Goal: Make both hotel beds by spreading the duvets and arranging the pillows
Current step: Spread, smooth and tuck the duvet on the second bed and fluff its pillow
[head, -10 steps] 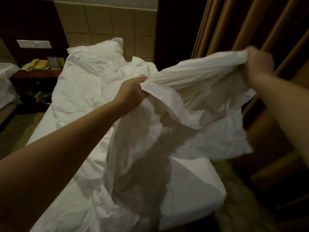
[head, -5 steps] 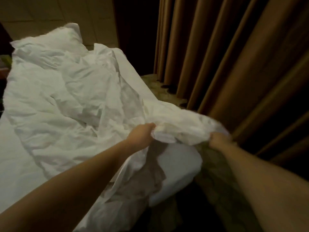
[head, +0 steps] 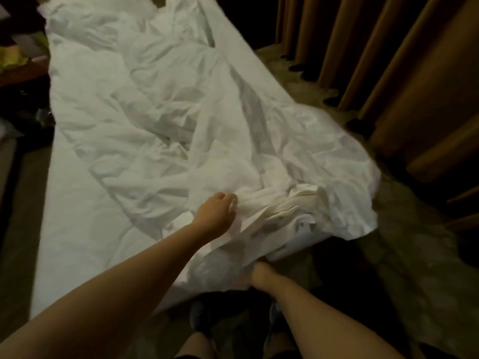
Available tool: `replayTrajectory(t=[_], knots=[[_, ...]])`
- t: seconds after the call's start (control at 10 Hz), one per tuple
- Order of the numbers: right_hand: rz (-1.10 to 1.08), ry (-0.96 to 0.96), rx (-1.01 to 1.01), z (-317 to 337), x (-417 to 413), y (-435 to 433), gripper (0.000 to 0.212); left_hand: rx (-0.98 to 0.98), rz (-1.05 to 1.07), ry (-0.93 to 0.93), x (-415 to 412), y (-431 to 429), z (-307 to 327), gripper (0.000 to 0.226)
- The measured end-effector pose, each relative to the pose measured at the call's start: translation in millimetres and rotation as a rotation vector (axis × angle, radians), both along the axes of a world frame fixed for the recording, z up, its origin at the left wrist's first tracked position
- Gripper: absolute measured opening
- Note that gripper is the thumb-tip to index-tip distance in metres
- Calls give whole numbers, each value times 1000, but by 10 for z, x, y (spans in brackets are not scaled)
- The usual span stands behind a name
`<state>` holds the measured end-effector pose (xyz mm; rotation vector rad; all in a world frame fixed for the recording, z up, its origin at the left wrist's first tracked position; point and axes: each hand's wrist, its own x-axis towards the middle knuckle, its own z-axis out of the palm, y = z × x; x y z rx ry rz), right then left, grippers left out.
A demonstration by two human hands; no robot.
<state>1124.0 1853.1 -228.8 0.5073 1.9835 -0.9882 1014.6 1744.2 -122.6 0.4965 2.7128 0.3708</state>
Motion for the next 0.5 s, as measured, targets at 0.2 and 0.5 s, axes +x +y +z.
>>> replayTrajectory(t=[0.2,0.5], knots=[[-126,74,-102,125,-424,-960,62,-30,24,-55,105,-828,-515,46],[-530,-83,237,-637,-59,-1909,115,-293,-92,-372,-2,-2255,-1423,77]])
